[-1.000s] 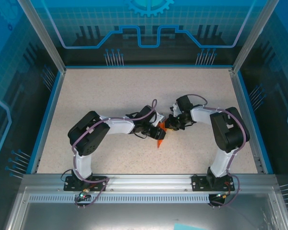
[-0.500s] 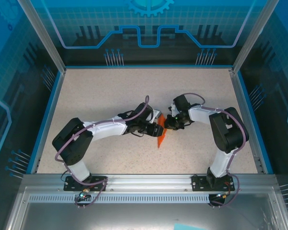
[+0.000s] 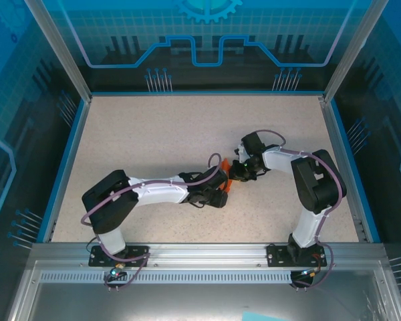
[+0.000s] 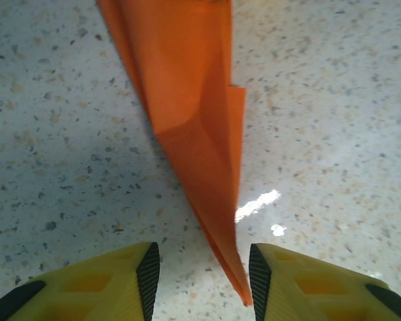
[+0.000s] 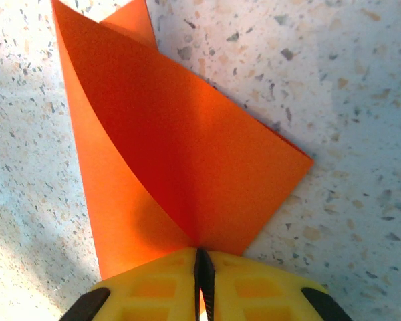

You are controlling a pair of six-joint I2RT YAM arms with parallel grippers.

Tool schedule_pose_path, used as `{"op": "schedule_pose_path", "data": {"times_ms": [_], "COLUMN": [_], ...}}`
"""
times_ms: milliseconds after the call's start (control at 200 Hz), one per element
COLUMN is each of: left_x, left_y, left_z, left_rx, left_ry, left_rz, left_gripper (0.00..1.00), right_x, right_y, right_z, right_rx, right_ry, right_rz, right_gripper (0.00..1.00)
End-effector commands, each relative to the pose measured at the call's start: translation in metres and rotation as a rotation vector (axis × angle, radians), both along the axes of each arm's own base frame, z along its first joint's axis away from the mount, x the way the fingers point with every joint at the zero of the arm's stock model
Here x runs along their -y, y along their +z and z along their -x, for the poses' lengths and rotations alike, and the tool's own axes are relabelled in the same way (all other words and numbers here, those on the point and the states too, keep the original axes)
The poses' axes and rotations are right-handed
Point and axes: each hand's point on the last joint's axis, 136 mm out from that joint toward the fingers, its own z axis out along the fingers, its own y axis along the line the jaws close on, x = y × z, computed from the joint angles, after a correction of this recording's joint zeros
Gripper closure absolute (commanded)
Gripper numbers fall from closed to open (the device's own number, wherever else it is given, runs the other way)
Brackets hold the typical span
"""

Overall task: Fold a paper plane with a square sheet of paper (pick it up from the middle)
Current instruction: Fold the wing for the fifth time at the center of the table.

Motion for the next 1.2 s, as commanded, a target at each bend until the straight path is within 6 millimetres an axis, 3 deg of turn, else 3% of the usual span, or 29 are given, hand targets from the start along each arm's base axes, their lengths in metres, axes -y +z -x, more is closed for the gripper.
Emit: {"op": "schedule_pose_path", "data": {"times_ms": [0,295,670,905,1105,1195], "left_x": [-0.005,-0.004,-0.026,-0.032,-0.041,-0.036], "left_y": [-0.013,-0.015,-0.017,-0.018,-0.023,-0.022], "left_z": [0.004,0.001,0.003,0.008,0.009,0.009], "left_rx": [0.007,0.045,0.112,0.123,0.133,0.141], "left_ry": [0.000,-0.029,-0.073,-0.103,-0.123,-0.143], "left_rz": [-0.057,-0.143,-0.375,-0.430,-0.485,-0.475], "left_gripper": [0.57,0.63,0.80,0.95,0.97,0.93], "right_x": [0.028,0.028,0.030,0.035,0.036,0.036], "right_y": [-0.047,-0.046,-0.052,-0.054,-0.053,-0.054], "right_z": [0.032,0.033,0.033,0.033,0.033,0.033], "right_rx": [-0.121,-0.120,-0.126,-0.129,-0.128,-0.129], "right_ry": [-0.001,-0.003,-0.001,-0.005,-0.006,-0.007], "right_rz": [0.162,0.157,0.170,0.184,0.184,0.182], "right_gripper": [0.87,0.87,0.87,0.87,0.87,0.87]}}
